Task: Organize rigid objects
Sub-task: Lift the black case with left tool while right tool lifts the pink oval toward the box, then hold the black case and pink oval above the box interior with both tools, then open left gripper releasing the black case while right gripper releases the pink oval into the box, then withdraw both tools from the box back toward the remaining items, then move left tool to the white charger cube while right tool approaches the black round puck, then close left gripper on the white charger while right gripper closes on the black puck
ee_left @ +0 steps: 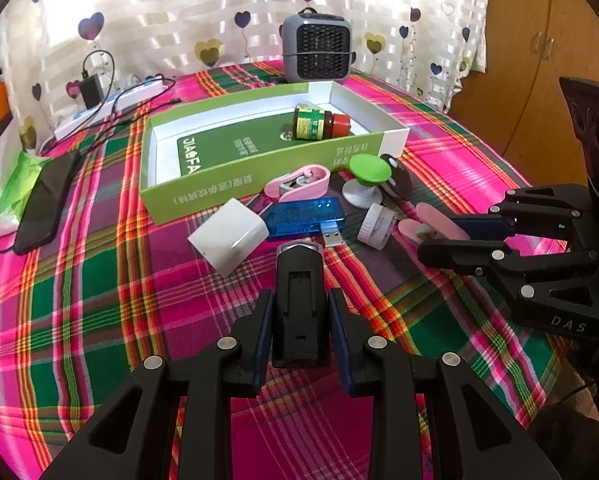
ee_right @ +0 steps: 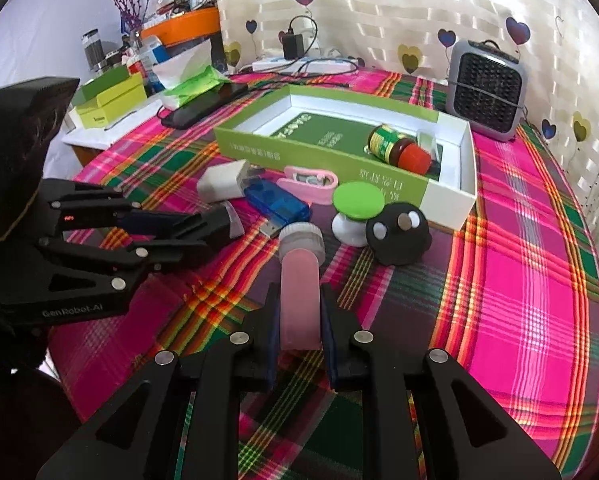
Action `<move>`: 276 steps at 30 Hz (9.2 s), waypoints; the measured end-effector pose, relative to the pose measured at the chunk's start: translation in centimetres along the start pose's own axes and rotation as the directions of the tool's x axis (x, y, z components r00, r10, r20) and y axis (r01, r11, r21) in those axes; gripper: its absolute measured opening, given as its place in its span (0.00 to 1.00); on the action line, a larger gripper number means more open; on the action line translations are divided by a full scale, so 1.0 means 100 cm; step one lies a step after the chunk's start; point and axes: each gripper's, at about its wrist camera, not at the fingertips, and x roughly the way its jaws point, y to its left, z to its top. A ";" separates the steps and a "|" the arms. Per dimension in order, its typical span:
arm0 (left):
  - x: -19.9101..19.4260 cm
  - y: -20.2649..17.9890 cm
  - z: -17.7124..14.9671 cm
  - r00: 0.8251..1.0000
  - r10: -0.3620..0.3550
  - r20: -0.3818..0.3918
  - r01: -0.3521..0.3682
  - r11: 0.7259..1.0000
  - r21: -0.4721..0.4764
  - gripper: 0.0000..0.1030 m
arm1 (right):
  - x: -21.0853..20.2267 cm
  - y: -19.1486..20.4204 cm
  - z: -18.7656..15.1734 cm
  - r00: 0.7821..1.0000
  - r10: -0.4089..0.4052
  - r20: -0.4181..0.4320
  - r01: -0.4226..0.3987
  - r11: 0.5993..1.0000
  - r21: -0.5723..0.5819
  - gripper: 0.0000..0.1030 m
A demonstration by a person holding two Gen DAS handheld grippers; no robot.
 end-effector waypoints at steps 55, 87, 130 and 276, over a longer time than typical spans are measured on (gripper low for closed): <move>0.062 0.090 0.130 0.997 0.067 0.038 -0.062 0.990 -0.125 0.25 | 0.076 -0.072 0.143 0.993 -0.116 -0.005 0.115 0.975 0.192 0.18; 0.107 0.099 0.135 0.995 0.094 -0.029 -0.097 0.988 -0.122 0.25 | 0.136 -0.082 0.156 0.988 -0.114 -0.105 0.133 0.971 0.197 0.18; 0.103 0.094 0.134 0.990 0.141 -0.030 -0.143 0.982 -0.120 0.32 | 0.128 -0.081 0.156 0.988 -0.129 -0.082 0.144 0.966 0.213 0.37; 0.043 0.049 0.058 0.997 -0.083 0.001 0.082 0.988 0.129 0.41 | 0.040 -0.071 0.033 0.966 -0.245 -0.082 0.256 0.954 0.159 0.55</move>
